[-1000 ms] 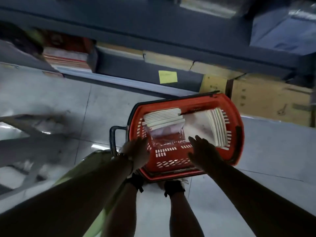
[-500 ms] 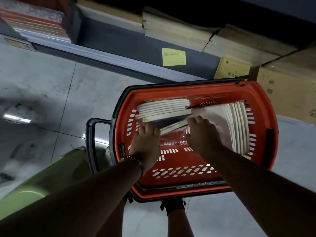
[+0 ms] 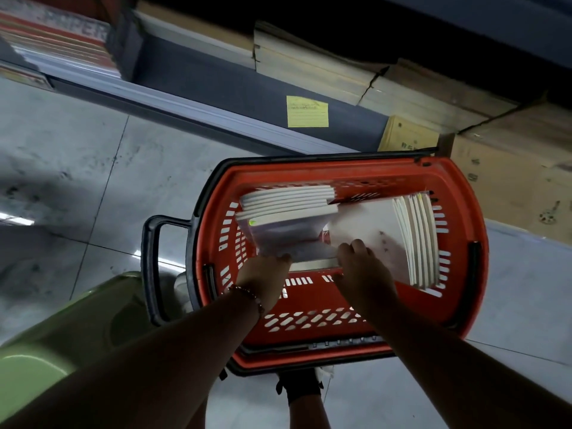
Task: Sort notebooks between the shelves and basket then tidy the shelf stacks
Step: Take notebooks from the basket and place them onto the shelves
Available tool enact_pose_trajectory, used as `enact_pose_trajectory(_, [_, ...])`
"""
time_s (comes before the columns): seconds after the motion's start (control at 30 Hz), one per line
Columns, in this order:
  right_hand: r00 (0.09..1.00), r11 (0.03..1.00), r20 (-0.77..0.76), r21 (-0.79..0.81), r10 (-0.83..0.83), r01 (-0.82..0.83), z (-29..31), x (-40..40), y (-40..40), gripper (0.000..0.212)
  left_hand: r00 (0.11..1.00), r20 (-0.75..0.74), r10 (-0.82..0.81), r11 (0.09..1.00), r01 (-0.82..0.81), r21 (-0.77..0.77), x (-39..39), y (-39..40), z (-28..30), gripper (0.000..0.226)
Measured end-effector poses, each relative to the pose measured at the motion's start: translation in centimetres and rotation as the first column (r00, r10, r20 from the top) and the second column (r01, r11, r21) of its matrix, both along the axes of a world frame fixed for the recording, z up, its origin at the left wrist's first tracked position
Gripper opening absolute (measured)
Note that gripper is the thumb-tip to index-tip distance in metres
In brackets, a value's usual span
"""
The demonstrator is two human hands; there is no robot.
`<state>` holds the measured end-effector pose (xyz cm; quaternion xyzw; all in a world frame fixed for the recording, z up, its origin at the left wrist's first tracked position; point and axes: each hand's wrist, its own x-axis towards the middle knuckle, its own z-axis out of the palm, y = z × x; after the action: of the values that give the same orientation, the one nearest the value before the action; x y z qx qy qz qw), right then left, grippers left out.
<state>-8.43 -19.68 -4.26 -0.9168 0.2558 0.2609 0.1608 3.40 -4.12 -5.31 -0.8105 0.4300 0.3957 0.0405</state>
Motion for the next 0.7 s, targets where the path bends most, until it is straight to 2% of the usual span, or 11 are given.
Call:
enact_pose_trajectory(0.07, [0.997, 0.998, 0.024, 0.013, -0.068, 0.068, 0.8, -0.2, -0.3, 0.044, 0.996, -0.041, 0.083, 0.996, -0.085, -0.032, 0.8, 0.4, 1.1, 0.042])
enact_pose_trajectory(0.13, [0.973, 0.973, 0.038, 0.061, -0.227, 0.224, 2.0, -0.2, -0.8, 0.064, 0.985, -0.096, 0.142, 0.986, -0.150, -0.074, 2.1, 1.1, 3.0, 0.047])
enact_pose_trajectory(0.2, [0.917, 0.901, -0.025, 0.179, -0.397, 0.395, 3.3, 0.1, -1.5, 0.091, 0.978, -0.146, 0.150, 0.978, -0.169, -0.123, 3.3, 1.6, 5.8, 0.042])
enact_pose_trajectory(0.27, [0.865, 0.781, -0.123, 0.384, -0.486, 0.493, 5.4, 0.8, -1.9, 0.099, 0.963, -0.211, 0.166, 0.963, -0.204, -0.175, 4.6, 2.1, 9.4, 0.030])
enact_pose_trajectory(0.3, [0.839, 0.700, -0.159, 0.482, -0.520, 0.526, 6.6, 1.0, -2.1, 0.096, 0.951, -0.249, 0.181, 0.954, -0.232, -0.191, 5.3, 2.3, 11.4, 0.027])
enact_pose_trajectory(0.37, [0.793, 0.557, -0.222, 0.605, -0.568, 0.568, 9.8, 1.6, -2.1, 0.072, 0.930, -0.304, 0.206, 0.932, -0.281, -0.228, 7.1, 2.8, 15.2, 0.026])
enact_pose_trajectory(0.47, [0.784, 0.474, -0.200, 0.700, -0.588, 0.534, 16.0, 3.0, -1.8, 0.036, 0.903, -0.350, 0.251, 0.899, -0.352, -0.262, 9.7, 3.8, 21.0, 0.026])
enact_pose_trajectory(0.57, [0.733, 0.382, -0.181, 0.758, -0.656, 0.528, 23.4, 4.4, -0.8, 0.027, 0.842, -0.463, 0.277, 0.840, -0.446, -0.309, 12.3, 4.6, 27.6, 0.028])
enact_pose_trajectory(0.63, [0.698, 0.313, -0.179, 0.797, -0.694, 0.516, 28.0, 4.9, 0.4, 0.026, 0.741, -0.579, 0.341, 0.744, -0.589, -0.315, 13.7, 5.3, 31.7, 0.038])
enact_pose_trajectory(0.7, [0.645, 0.262, -0.162, 0.820, -0.747, 0.509, 32.5, 5.4, 1.7, 0.024, 0.675, -0.614, 0.410, 0.632, -0.695, -0.343, 14.4, 5.8, 35.3, 0.032])
